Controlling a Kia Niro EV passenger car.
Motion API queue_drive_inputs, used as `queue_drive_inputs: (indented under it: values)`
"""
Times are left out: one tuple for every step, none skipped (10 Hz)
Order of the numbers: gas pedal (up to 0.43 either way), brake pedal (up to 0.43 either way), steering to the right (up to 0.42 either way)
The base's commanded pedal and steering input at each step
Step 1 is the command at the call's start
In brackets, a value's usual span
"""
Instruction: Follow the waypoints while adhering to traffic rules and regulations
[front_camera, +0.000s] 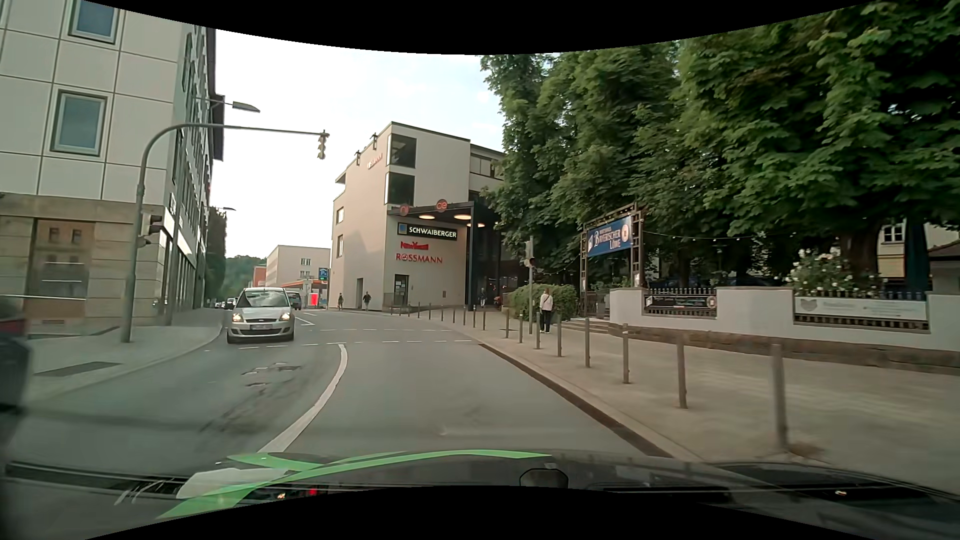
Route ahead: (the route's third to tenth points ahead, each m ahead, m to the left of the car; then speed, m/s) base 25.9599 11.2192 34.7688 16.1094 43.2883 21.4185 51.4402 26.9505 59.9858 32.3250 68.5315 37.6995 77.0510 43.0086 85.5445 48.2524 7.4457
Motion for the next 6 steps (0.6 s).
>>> queue_drive_inputs:
  values:
    - [0.130,0.000,-0.134]
    - [0.130,0.000,-0.134]
    - [0.130,0.000,-0.134]
    - [0.138,0.000,-0.131]
    - [0.138,0.000,-0.128]
    - [0.138,0.000,-0.125]
